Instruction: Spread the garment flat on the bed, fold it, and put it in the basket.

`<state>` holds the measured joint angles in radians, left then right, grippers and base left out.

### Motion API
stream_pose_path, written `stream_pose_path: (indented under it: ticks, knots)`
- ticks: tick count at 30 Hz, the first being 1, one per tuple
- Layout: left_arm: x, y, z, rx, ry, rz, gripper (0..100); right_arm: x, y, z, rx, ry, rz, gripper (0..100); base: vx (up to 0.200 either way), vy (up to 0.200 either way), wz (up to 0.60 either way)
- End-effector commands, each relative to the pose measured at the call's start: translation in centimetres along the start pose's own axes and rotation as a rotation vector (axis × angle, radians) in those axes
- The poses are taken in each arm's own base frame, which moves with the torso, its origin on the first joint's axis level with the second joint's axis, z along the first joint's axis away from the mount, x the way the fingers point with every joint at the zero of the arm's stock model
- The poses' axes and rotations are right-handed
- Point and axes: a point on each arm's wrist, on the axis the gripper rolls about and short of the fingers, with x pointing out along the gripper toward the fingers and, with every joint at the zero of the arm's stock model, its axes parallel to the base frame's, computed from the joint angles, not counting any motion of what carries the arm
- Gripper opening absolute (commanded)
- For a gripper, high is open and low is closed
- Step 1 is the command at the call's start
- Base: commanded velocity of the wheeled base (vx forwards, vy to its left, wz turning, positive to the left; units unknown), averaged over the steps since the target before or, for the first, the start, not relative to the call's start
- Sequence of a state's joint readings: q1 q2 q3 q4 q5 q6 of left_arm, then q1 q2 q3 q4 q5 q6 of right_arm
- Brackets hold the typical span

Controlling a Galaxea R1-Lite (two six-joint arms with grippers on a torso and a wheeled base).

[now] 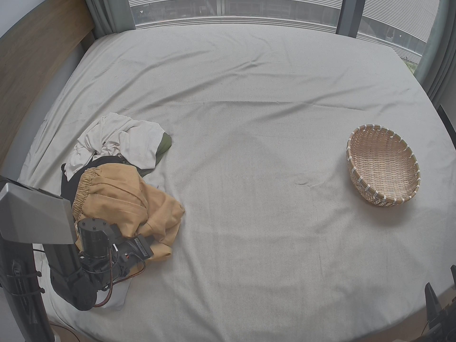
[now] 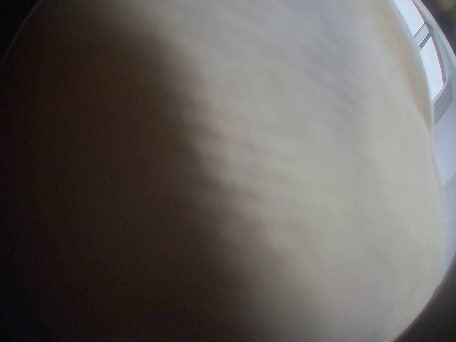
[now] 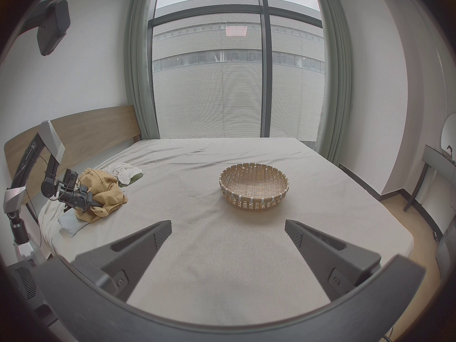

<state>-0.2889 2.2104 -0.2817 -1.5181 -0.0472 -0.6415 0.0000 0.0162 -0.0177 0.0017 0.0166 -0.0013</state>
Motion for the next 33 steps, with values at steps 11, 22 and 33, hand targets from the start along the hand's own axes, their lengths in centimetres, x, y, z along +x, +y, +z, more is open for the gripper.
stream_pose_path:
  ticks: [11, 22, 33]
  knots:
    - [0.3, -8.1, -1.4, -0.048, 0.006, -0.307, 0, 0.0, 0.0, -0.5, 0.0, 0.006, 0.0, 100, 0.0, 0.0, 0.0]
    - [0.4, -14.0, -4.1, -0.005, 0.052, -0.503, 0, 0.0, 0.0, -0.5, 0.0, 0.006, 0.0, 100, 0.0, 0.0, 0.0]
    - [2.5, -17.9, -6.5, 0.018, 0.11, -0.58, 0, 0.0, 0.0, -0.5, 0.0, 0.006, 0.0, 100, 0.0, 0.0, 0.0]
